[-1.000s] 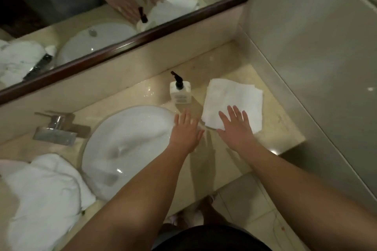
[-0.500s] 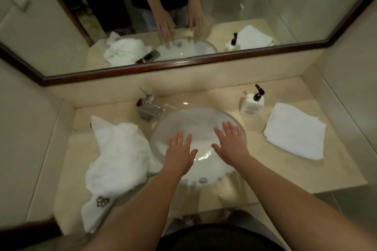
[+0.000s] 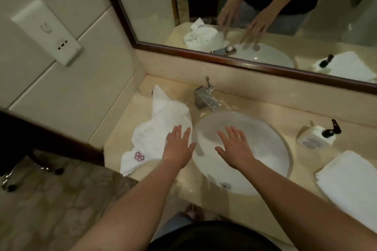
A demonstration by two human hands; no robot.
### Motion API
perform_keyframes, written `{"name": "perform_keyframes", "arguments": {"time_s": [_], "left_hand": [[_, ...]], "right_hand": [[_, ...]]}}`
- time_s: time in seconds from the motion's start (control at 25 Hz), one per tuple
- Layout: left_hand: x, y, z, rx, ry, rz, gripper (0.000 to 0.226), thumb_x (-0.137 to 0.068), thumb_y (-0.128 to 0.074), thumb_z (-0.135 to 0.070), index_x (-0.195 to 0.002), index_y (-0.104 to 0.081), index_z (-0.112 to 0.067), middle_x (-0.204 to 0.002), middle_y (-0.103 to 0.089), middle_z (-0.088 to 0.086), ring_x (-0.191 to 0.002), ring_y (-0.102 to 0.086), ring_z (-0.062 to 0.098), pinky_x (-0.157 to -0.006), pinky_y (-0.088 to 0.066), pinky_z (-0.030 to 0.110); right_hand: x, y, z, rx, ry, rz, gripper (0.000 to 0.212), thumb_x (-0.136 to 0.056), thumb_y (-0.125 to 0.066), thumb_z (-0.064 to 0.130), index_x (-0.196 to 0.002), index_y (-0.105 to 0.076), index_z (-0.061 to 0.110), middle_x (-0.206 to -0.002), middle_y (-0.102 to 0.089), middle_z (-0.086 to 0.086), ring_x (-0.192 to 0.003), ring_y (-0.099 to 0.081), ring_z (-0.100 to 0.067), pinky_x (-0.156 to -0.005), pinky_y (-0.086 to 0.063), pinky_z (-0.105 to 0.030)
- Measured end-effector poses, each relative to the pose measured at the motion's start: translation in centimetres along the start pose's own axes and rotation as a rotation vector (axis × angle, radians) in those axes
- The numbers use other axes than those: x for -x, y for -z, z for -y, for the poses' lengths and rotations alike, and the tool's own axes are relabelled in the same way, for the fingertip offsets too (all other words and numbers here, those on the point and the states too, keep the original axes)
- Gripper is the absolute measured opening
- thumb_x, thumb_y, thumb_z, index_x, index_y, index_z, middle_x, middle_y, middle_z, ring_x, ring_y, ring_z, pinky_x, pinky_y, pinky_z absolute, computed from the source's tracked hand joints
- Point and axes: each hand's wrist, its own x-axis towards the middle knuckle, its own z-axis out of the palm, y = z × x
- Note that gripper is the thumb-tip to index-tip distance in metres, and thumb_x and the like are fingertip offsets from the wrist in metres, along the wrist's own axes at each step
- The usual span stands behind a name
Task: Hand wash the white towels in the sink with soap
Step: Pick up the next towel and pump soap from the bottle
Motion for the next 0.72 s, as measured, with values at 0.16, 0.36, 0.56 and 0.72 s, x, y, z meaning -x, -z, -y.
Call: {"name": "perform_keyframes", "arguments": {"time_s": [0.16, 0.36, 0.56, 0.72], "left_hand": [[2.2, -0.1, 3.7, 0.070, 0.106, -0.017, 0.063, -0.106, -0.029, -0.049, -0.160, -0.010, -0.022, -0.167, -0.002, 0.011, -0.154, 0.004, 0.024, -0.124, 0.000, 0.040], [2.5, 0.2, 8.4, 0.146, 0.212, -0.017, 0.063, -0.106, -0.028, -0.049, -0.160, -0.011, -0.021, -0.167, 0.000, 0.010, -0.154, 0.006, 0.024, -0.124, 0.001, 0.039], [0.0, -0.2, 13.2, 0.140, 0.193, 0.059, 0.063, -0.106, -0.025, -0.050, -0.160, -0.009, -0.022, -0.167, 0.002, 0.009, -0.154, 0.006, 0.024, -0.123, 0.000, 0.038], [-3.1, -1.7, 17.0, 0.168, 0.134, 0.094, 0.059, -0.106, -0.032, -0.047, -0.157, -0.022, -0.021, -0.167, -0.008, 0.008, -0.154, -0.005, 0.024, -0.124, -0.010, 0.039]], "right_hand": [[-2.0, 0.3, 2.8, 0.005, 0.095, 0.027, 0.060, -0.102, -0.038, 0.047, -0.154, -0.020, 0.023, -0.163, -0.015, -0.009, -0.152, -0.002, -0.026, -0.122, -0.004, -0.041], [-5.1, 0.0, 6.5, -0.010, 0.192, 0.059, 0.059, -0.102, -0.040, 0.045, -0.154, -0.022, 0.023, -0.161, -0.021, -0.007, -0.151, -0.007, -0.026, -0.120, -0.007, -0.039], [-9.1, -1.3, 9.4, -0.050, 0.133, 0.077, 0.056, -0.101, -0.044, 0.042, -0.150, -0.032, 0.020, -0.155, -0.034, -0.007, -0.147, -0.019, -0.026, -0.116, -0.025, -0.040], [-12.0, -2.7, 12.0, -0.119, 0.032, 0.096, 0.048, -0.101, -0.046, 0.037, -0.144, -0.042, 0.015, -0.146, -0.046, -0.007, -0.135, -0.038, -0.027, -0.104, -0.039, -0.039]]}}
